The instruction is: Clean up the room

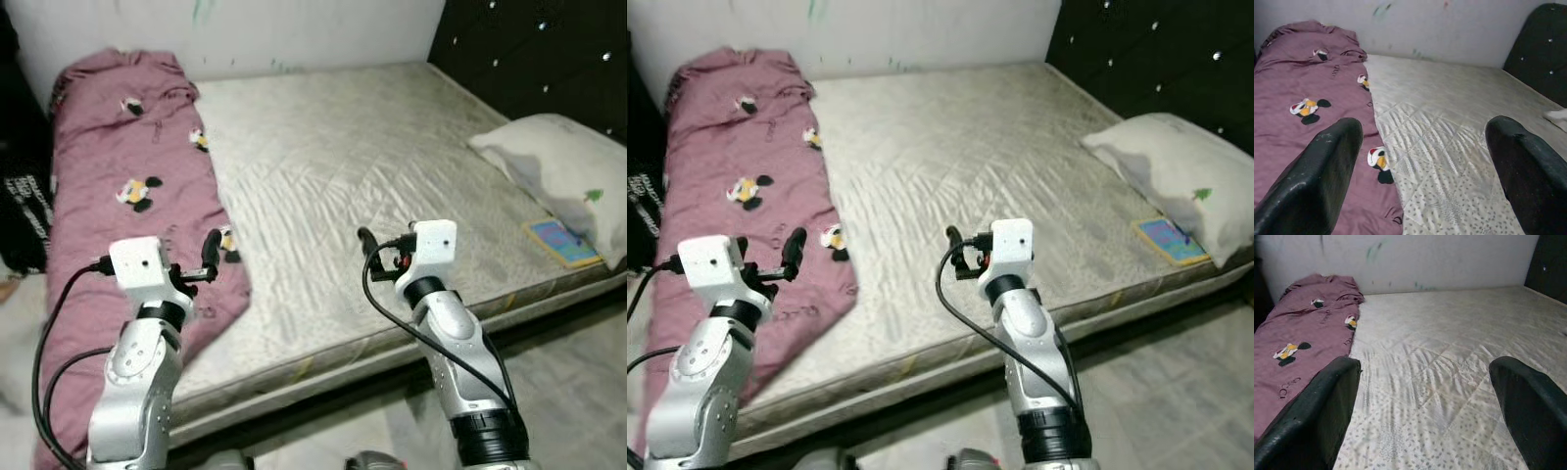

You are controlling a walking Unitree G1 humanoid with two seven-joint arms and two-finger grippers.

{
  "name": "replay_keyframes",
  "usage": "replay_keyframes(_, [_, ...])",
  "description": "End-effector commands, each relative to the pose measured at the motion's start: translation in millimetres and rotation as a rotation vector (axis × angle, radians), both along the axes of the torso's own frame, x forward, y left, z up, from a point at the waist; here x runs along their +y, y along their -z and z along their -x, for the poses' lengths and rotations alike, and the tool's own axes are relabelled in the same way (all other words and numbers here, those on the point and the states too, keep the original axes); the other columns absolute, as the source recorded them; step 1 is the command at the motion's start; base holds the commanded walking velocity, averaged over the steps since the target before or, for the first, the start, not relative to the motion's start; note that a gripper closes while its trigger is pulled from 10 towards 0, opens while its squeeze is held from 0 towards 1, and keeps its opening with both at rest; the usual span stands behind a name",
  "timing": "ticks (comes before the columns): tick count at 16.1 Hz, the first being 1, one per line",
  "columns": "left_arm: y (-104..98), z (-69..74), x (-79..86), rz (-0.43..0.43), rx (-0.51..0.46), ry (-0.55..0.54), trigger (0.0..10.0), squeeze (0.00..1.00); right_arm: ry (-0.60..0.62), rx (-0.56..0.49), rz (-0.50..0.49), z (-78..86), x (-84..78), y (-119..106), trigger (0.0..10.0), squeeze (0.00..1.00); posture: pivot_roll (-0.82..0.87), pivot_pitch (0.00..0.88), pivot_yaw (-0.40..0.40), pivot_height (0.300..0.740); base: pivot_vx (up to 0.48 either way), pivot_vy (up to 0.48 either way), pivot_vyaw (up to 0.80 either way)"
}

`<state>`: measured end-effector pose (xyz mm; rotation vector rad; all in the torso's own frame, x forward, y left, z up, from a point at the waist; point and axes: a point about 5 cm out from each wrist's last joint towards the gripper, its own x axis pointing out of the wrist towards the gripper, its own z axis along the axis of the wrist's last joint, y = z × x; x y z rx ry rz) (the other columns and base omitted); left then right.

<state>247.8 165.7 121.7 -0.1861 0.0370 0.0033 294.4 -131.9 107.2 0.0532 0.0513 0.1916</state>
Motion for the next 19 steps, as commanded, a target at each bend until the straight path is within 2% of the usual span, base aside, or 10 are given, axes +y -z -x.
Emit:
replay_keyframes(1, [-1.7, -1.1, -7.4, 0.003, -0.008, 0.021, 10.0, 0.0, 0.035, -0.004, 0.014, 1.0, -11.4, -0.8, 10.0, 0.0, -0.03, 0.001, -0.03, 0.74, 0.0, 0.439, 0.0])
replay_keyframes(5, [-4.7, -1.5, -7.8, 0.012, -0.033, 0.025, 10.0, 0.0, 0.031, -0.005, 0.02, 0.6, -9.8, -0.5, 10.0, 0.0, -0.03, 0.0, -0.027, 0.74, 0.0, 0.413, 0.13])
replay_keyframes(11, [-7.6, -2.2, -8.1, 0.01, -0.044, 0.031, 10.0, 0.0, 0.033, -0.005, 0.022, -0.1, -8.9, 0.5, 10.0, 0.0, -0.03, 0.0, -0.025, 0.74, 0.0, 0.0, 0.74])
replay_keyframes(16, [-7.5, -1.7, -10.7, 0.036, -0.045, 0.06, 10.0, 0.0, 0.046, -0.006, 0.009, -1.0, -10.7, 0.6, 10.0, 0.0, -0.03, 0.0, -0.025, 0.74, 0.0, 0.0, 0.0])
replay_keyframes(19, [-6.5, -1.1, -11.6, 0.051, -0.036, 0.071, 10.0, 0.0, 0.052, -0.001, 0.004, -1.2, -11.6, 1.1, 10.0, 0.0, -0.03, 0.0, -0.025, 0.74, 0.0, 0.414, 0.0])
